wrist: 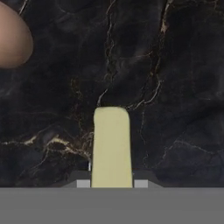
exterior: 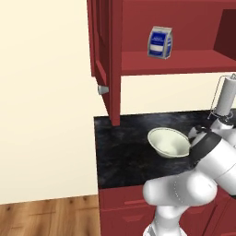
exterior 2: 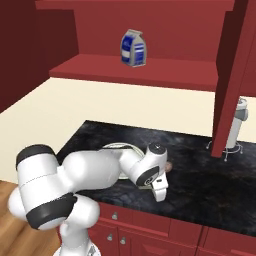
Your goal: Pick the egg and butter from the fridge and place them by the bowl for mixing.
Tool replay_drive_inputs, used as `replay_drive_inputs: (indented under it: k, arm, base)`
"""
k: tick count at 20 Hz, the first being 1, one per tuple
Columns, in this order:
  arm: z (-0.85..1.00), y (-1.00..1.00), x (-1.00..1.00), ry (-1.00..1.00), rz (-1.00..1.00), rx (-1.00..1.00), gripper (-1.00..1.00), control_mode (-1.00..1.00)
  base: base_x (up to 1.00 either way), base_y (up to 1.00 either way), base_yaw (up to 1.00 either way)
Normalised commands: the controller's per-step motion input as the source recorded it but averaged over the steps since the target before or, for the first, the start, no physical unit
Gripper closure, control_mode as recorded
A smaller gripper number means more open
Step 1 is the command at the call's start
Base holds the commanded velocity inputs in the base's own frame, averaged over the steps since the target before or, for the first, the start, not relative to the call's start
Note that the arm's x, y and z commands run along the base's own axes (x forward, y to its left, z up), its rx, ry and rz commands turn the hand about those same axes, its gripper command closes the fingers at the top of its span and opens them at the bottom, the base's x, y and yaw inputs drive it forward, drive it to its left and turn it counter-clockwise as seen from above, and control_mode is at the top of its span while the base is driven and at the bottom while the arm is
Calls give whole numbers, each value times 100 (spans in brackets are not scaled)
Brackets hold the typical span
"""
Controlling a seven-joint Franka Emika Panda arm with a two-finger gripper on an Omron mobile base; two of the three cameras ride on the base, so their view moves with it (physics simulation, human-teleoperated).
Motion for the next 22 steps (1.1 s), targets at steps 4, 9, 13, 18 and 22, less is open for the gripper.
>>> replay_drive_inputs:
  k: [4,9,13,18,22]
  arm:
    - [-22,0,5,0,0,0,100,-100]
    - [-13,-4,0,-2,0,0,100,-100]
    - [-6,-1,0,-4,0,0,-100,-100]
    - [0,-8,0,-5,0,2,-100,-100]
    - [9,-13,-5,-4,0,0,-100,-100]
  base:
    - [0,0,0]
    - [0,0,0]
    - [0,0,0]
    - [0,0,0]
    - [0,0,0]
